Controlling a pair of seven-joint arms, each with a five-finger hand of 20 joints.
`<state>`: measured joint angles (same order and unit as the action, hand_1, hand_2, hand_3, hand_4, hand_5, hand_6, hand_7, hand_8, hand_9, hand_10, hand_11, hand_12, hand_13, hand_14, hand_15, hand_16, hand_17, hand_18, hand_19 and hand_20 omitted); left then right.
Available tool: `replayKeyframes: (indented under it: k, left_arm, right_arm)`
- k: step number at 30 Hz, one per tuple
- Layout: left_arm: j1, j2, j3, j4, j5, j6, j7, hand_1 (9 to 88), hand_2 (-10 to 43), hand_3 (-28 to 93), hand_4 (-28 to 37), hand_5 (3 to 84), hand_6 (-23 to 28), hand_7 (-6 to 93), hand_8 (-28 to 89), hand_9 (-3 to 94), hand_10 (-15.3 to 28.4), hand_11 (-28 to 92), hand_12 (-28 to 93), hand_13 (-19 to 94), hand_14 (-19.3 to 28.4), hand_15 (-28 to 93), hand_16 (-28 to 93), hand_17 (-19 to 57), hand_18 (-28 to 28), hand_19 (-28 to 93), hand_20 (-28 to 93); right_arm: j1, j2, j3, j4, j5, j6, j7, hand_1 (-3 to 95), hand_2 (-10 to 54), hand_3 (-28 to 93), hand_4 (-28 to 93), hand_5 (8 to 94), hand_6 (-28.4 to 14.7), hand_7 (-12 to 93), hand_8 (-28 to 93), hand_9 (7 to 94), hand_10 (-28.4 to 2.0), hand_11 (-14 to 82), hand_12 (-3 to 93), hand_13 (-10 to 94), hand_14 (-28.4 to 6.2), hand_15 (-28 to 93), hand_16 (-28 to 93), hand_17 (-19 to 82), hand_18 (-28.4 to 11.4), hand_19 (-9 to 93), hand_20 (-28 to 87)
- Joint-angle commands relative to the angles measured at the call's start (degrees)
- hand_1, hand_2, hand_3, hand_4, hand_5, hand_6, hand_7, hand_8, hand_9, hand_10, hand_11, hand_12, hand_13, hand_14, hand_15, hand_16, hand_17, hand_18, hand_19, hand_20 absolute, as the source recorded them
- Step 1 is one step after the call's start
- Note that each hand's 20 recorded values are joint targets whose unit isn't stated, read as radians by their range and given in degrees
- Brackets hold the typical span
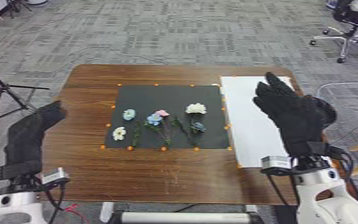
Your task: Arrange flowers
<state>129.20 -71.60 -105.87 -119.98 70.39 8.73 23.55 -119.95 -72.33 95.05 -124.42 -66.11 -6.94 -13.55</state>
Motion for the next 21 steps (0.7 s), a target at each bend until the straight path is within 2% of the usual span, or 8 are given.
replayKeyframes:
  k: [1,3,5,6,8,11,16,21]
  left_arm:
    - [0.11,-0.11,1.93,0.28,-3.89,5.45,4.12,23.9,0.9,71,-28.2,32.1,1.1,9.3,-7,32.0,10.7,12,8,37,13.3,10,-1,19.1,11.8,12,23]
    - [-0.48,-0.17,2.75,0.51,-4.34,6.02,4.51,26.1,-1.4,71,-28.1,29.2,0.5,10.2,-8,30.5,10.3,11,8,34,12.3,10,-1,16.8,9.9,6,22]
    - [-0.68,-0.23,2.64,0.64,-2.77,5.15,3.98,27.2,-3.2,72,-27.9,28.3,-0.1,10.8,-8,30.4,10.1,11,8,33,11.6,9,-2,14.1,8.5,3,21]
    - [-0.55,-0.51,2.18,0.54,-1.78,4.71,3.29,27.4,-4.0,72,-27.7,28.6,-0.3,11.3,-8,31.4,10.1,12,8,33,11.5,9,-2,13.2,8.3,3,20]
    - [-0.27,-1.53,0.5,0.31,-0.01,0.73,1.3,27.9,-4.8,72,-27.0,33.9,0.2,11.7,-9,35.9,11.1,13,8,34,12.2,10,-1,13.1,9.2,5,21]
    - [-0.73,-1.38,1.19,0.75,1.57,0.21,1.01,29.7,-4.1,70,-25.6,47.0,2.5,13.4,-8,47.8,13.3,19,10,44,16.6,18,1,15.2,13.4,19,29]
    - [-1.04,-1.45,1.64,0.99,1.17,-0.13,0.53,30.3,-3.0,69,-24.5,50.1,2.8,14.1,-8,51.3,13.7,21,12,49,17.4,26,2,15.8,16.6,38,36]
    - [-0.86,-1.54,1.59,0.9,1.28,-0.36,-0.17,29.3,-2.3,70,-24.6,50.4,2.7,14.4,-8,51.9,13.9,21,12,47,18.1,28,1,12.2,15.7,32,32]
  right_arm:
    - [-0.69,-0.35,2.01,-0.23,-2.91,-1.32,1.88,4.4,4.5,68,-16,41.6,-0.4,6,-6,39.7,-14.7,4.4,11.3,26,-15.1,5,17,12,-14.8,6,21]
    - [-0.08,-0.48,2.48,0.15,-3.49,-0.86,1.93,8.3,1.8,69,-15,43.0,-0.7,6,-6,41.5,-14.6,4.7,11.5,28,-15.0,6,17,14,-14.3,6,21]
    - [0.92,-0.3,2.64,0.72,-3.58,0.64,2.13,10.2,1.0,69,-15,44.0,-1.0,7,-6,42.6,-14.5,4.9,11.7,29,-14.9,7,16,17,-14.5,7,23]
    - [1.62,-0.06,2.69,1.11,-3.22,1.14,2.77,10.8,1.0,68,-15,45.3,-1.4,7,-6,43.7,-14.5,5.2,12.1,32,-15.4,9,17,20,-17.0,10,25]
    - [2.66,0.75,2.04,1.27,-5.21,5.59,4.75,12.8,2.4,66,-14,49.3,-1.9,8,-6,49.8,-15.1,6.7,14.2,42,-16.7,14,19,24,-19.4,15,30]
    - [3.64,1.36,3.02,2.49,-9.44,6.53,4.41,15.7,3.6,67,-14,53.3,-2.4,10,-7,55.9,-15.4,7.8,16.2,51,-16.0,17,23,26,-18.9,20,35]
    - [4.72,0.73,3.27,3.17,-9.51,6.64,4.46,18.5,3.0,68,-14,55.9,-2.0,11,-7,60.3,-15.4,8.7,17.4,55,-14.7,18,26,25,-16.9,23,37]
    - [3.49,0.04,3.6,2.67,-9.22,6.19,4.64,18.0,3.4,68,-14,56.3,-1.8,12,-7,60.2,-15.5,8.4,17.8,53,-14.4,17,27,24,-16.4,19,35]
